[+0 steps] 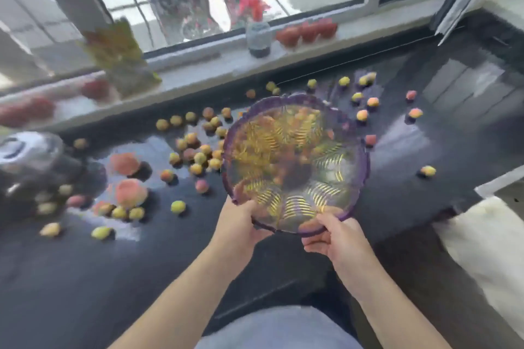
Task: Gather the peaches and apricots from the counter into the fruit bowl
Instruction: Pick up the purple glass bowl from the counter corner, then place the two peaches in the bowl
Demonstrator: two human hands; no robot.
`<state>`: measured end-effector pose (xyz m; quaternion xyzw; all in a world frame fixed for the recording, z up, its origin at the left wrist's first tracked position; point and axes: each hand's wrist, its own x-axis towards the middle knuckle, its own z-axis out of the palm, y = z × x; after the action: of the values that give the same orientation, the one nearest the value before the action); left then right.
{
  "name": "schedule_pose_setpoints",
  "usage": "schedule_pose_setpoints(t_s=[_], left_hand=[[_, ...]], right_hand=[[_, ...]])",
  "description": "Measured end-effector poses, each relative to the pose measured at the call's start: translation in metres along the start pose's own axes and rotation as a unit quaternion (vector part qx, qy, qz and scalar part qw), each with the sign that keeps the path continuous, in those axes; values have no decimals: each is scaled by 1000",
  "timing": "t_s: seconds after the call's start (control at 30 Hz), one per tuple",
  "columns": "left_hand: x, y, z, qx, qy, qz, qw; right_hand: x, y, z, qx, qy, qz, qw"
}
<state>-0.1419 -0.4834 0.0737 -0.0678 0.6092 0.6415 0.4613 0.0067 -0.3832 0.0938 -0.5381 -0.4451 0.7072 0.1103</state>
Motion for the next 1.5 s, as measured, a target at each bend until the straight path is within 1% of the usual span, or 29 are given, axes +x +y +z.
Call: schedule_pose_setpoints(t_s=[0.07,0.1,0.17,0.23,0.27,0.3,0.37,0.43,0.57,0.7,0.77,0.8,0.83,0.9,0.93,0.97,1.0,1.03,1.07,1.1,1.13,1.17,1.2,1.23,1.33,1.37,1.4,1.43,1.5], left_hand=[[-29,1,-78,-43,46,2,998],[-42,-2,-108,-63,74,-1,995],[-70,-8,-170,-111,136,-6,984],[-93,-19,-213,-152,185,-2,971],[-102,-25,-227,-163,204,-1,965],[-111,-31,-238,-176,221,0,959],[-126,-46,-250,-201,244,-3,949],[-139,-59,-251,-224,268,-6,937],[-145,-76,-252,-264,291,-24,919],[-128,-83,-261,-269,308,-40,912],[-121,-84,-268,-273,306,-44,911],[-116,-87,-273,-274,307,-48,910],[-112,-89,-279,-274,309,-51,909],[-106,-96,-288,-263,311,-64,911],[-104,-98,-289,-258,310,-71,912],[-103,-100,-290,-257,313,-75,911],[-103,-100,-290,-251,314,-76,912],[-104,-99,-290,-242,315,-75,915],[-106,-97,-289,-233,317,-73,916],[-107,-95,-288,-226,320,-68,917],[-109,-93,-289,-222,324,-59,918],[-111,-89,-291,-218,328,-50,918],[-112,-86,-292,-214,328,-44,919],[-113,-84,-294,-214,322,-44,921],[-110,-82,-294,-235,300,-63,922],[-108,-82,-294,-239,293,-68,923],[-106,-81,-292,-242,284,-71,925],[-104,-80,-291,-245,275,-75,927],[-99,-77,-287,-248,250,-83,932]], right_hand=[[-27,25,54,-36,-96,32,994],[-34,34,69,-63,-150,54,985],[-42,48,95,-164,-261,78,948],[-39,51,106,-265,-340,66,900],[-34,50,109,-294,-349,57,888],[-26,46,111,-311,-343,50,885],[-11,39,115,-331,-306,37,892],[2,29,115,-360,-272,19,892],[24,20,119,-408,-255,-7,876],[35,15,162,-448,-216,-65,865],[39,11,199,-476,-222,-121,842],[45,8,223,-501,-227,-174,817],[53,6,250,-532,-232,-244,777],[72,3,311,-583,-256,-384,668],[84,3,339,-615,-275,-421,607],[96,6,367,-660,-296,-434,537],[108,11,390,-707,-315,-423,472],[118,17,406,-746,-323,-407,416],[125,23,417,-773,-323,-396,375],[131,28,420,-787,-321,-392,353],[131,28,420,-790,-321,-393,345],[131,27,417,-786,-326,-394,348],[129,21,412,-772,-331,-399,368],[126,15,405,-747,-327,-412,407],[88,-2,364,-616,-277,-452,583],[71,-2,345,-587,-281,-447,613],[50,2,325,-583,-307,-425,621],[33,13,308,-595,-341,-394,612],[14,45,288,-642,-386,-354,560]])
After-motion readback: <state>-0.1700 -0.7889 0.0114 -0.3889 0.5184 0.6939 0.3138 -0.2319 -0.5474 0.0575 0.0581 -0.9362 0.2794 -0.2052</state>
